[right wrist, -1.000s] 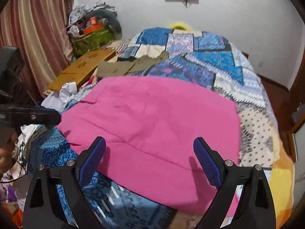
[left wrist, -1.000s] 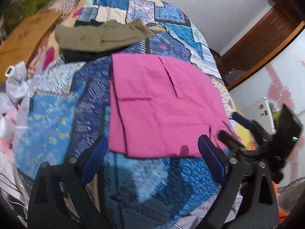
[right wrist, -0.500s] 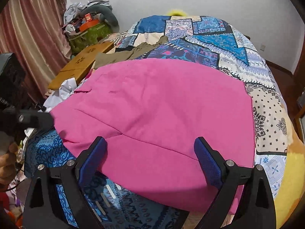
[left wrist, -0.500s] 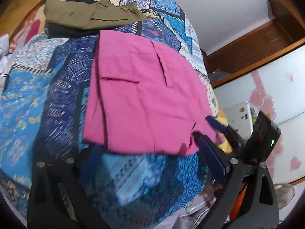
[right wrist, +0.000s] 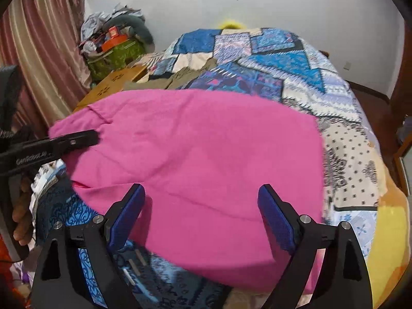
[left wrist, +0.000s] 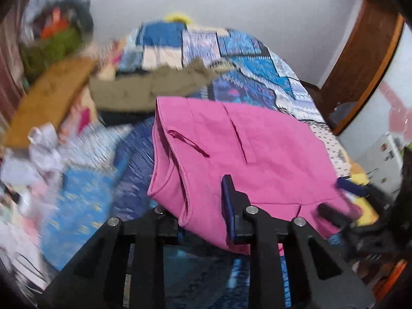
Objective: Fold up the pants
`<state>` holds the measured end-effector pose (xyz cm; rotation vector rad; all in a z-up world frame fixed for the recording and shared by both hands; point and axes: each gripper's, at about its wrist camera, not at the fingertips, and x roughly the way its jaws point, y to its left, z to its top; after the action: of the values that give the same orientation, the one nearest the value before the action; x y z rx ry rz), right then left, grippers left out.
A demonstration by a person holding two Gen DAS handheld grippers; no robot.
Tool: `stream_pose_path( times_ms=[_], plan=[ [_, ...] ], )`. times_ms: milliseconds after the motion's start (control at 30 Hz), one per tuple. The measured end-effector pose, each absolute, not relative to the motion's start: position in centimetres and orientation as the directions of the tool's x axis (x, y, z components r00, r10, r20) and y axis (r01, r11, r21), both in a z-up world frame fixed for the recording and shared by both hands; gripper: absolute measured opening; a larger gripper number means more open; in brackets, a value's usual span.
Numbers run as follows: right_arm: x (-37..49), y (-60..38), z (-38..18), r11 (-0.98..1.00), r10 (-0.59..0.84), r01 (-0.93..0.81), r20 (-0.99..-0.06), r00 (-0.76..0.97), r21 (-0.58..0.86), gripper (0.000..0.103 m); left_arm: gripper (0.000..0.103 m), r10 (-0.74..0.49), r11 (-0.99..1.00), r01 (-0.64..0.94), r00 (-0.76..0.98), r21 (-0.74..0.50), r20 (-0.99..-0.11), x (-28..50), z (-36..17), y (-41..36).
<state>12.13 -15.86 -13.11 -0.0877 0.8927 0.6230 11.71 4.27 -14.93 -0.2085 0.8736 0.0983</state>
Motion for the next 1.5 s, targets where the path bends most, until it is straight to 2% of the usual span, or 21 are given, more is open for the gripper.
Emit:
stream_pose_path(
  times_ms=[233, 400, 567, 700, 1033, 1267, 1333, 1500],
  plan=[
    [12.3, -18.6, -13.6, 0.857, 0.421, -0.488, -0.768, 0.483, 0.163, 0.087, 0.023, 0.17, 0.983, -0.174, 0.718, 0.062, -0.675, 10.4, -11.3, 5.4],
    [12.3, -19.9, -14.4, 0.868, 0.408, -0.466, -0.781, 0.473, 0.17, 0.087, 0.022, 0.155, 0.988, -0.139, 0.764, 0.074, -0.626, 10.9, -8.6, 4.7],
    [12.5, -20.3, -14.6, 0.862, 0.428, -0.466, -0.783, 0.453, 0.202, 0.087, 0.019, 0.07, 0.997, -0.044, 0.792, 0.058, -0.606, 12.7, -7.0, 1.5],
    [12.6, -20.4, -14.8, 0.857, 0.441, -0.466, -0.781, 0.442, 0.22, 0.087, 0.017, -0.049, 0.997, 0.071, 0.766, 0.009, -0.641, 14.7, -6.6, -1.4],
    [12.7, -20.4, -14.9, 0.855, 0.447, -0.466, -0.78, 0.437, 0.229, 0.087, 0.016, -0.33, 0.944, 0.215, 0.598, -0.25, -0.731, 18.4, -8.9, -4.9],
    [12.9, -20.5, -14.9, 0.856, 0.445, -0.464, -0.78, 0.439, 0.228, 0.087, 0.017, -0.404, 0.914, 0.258, 0.49, -0.314, -0.773, 19.0, -10.8, -6.4],
    [13.0, -20.6, -14.8, 0.857, 0.445, -0.461, -0.78, 0.44, 0.229, 0.087, 0.021, -0.413, 0.909, 0.272, 0.471, -0.317, -0.78, 18.9, -11.1, -6.8],
    [13.3, -20.8, -14.5, 0.863, 0.439, -0.453, -0.776, 0.452, 0.224, 0.087, 0.049, -0.426, 0.901, 0.298, 0.46, -0.316, -0.779, 18.7, -11.0, -6.5]
  ],
)
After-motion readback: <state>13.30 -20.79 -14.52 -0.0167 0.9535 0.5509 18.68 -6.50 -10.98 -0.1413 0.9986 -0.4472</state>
